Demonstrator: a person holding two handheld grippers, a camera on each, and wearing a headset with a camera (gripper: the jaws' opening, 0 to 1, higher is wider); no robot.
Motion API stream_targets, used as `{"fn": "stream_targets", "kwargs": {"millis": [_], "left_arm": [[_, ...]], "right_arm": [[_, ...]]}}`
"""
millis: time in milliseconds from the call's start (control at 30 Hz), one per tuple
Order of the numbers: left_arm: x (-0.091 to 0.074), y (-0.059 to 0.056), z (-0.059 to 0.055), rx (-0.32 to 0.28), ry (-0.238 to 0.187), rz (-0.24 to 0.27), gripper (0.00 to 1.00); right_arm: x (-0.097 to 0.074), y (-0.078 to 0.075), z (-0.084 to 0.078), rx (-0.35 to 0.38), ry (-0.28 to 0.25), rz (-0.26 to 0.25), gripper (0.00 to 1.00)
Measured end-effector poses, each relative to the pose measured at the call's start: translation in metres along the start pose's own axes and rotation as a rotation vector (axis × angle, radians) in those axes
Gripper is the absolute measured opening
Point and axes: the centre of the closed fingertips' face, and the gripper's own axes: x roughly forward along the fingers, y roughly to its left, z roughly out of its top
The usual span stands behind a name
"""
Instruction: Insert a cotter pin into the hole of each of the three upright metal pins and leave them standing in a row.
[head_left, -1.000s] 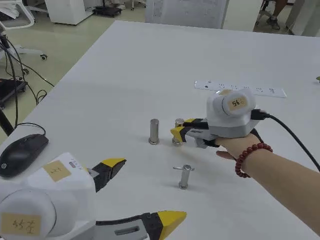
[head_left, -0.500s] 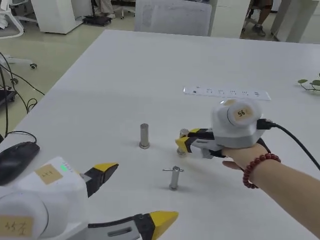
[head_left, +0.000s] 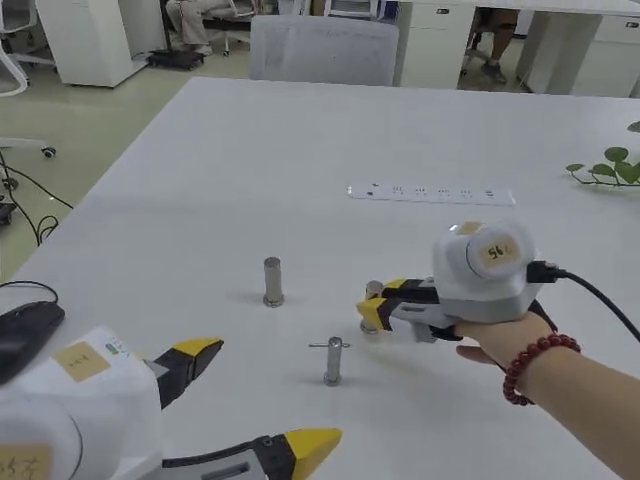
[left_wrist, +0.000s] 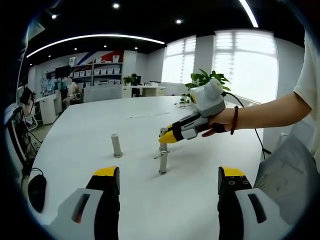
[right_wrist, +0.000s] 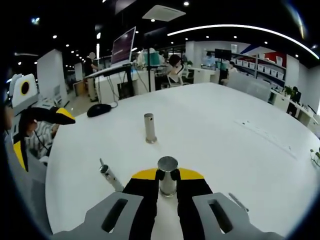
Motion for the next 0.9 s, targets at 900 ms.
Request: {"fn": "stream_targets", "kwargs": {"millis": [900], "left_arm": [[-0.007,-0.016,0.001,0.03,0.0,-0.02,0.79]], "right_arm": [[-0.045,0.03,-0.019,0.008,-0.004,-0.024,0.13]]}}
